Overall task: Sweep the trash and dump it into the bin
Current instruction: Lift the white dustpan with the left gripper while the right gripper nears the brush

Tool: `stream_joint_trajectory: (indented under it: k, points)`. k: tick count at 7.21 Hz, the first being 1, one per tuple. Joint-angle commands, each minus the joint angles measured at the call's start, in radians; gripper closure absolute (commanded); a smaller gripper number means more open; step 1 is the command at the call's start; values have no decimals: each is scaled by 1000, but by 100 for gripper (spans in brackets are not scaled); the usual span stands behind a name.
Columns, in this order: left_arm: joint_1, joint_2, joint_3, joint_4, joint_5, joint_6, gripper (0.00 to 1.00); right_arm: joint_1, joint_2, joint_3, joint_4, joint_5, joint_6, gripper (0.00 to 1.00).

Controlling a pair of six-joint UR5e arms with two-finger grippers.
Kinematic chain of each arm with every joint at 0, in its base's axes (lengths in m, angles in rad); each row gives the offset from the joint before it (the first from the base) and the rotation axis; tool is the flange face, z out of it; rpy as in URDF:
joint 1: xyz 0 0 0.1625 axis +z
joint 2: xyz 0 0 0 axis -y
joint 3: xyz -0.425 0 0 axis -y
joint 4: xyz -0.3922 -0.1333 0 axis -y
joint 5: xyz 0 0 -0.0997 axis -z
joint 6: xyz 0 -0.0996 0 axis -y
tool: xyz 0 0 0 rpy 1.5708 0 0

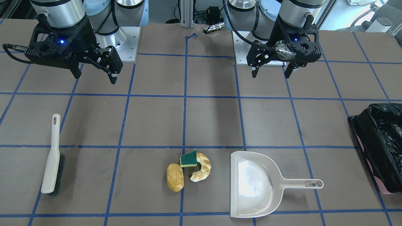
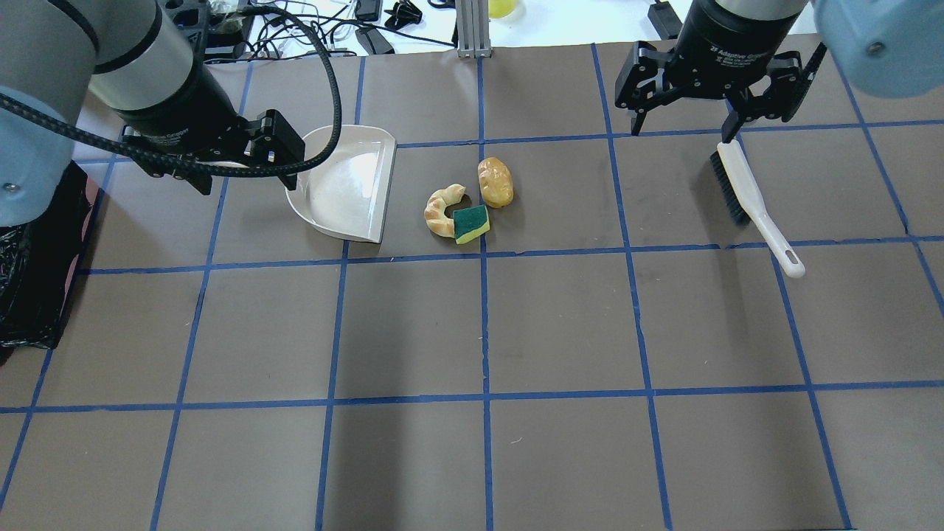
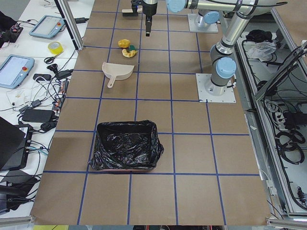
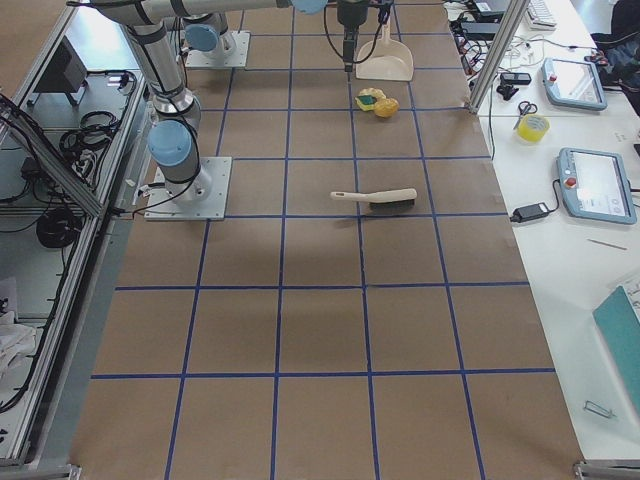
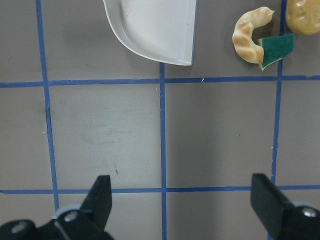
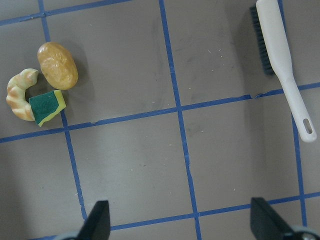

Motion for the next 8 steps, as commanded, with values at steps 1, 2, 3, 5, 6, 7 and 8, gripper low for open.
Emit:
stream_joint_trajectory:
  k: [1, 2, 3, 5, 6, 7, 8]
  points:
    - [4, 0, -17, 13, -8, 4, 0, 2, -1, 0, 3, -5, -1, 0]
    - [7, -9, -14, 16, -9, 30, 0, 2, -1, 0, -1, -4, -1, 0]
    - [10, -15, -16, 15, -6, 144, 0, 0, -1, 0, 8, -2, 13, 0]
    - [89, -38, -20, 21, -11, 345, 0, -3, 7, 23, 16, -17, 3, 0]
    - [129, -67, -20, 39, -11, 502, 0, -9, 7, 38, 13, -18, 0, 0]
    - [136, -110, -22, 94, -9, 666, 0, -30, 7, 41, 2, -18, -19, 0]
    - [137, -155, -22, 149, -9, 876, 0, -93, 7, 41, 2, -18, -124, 0]
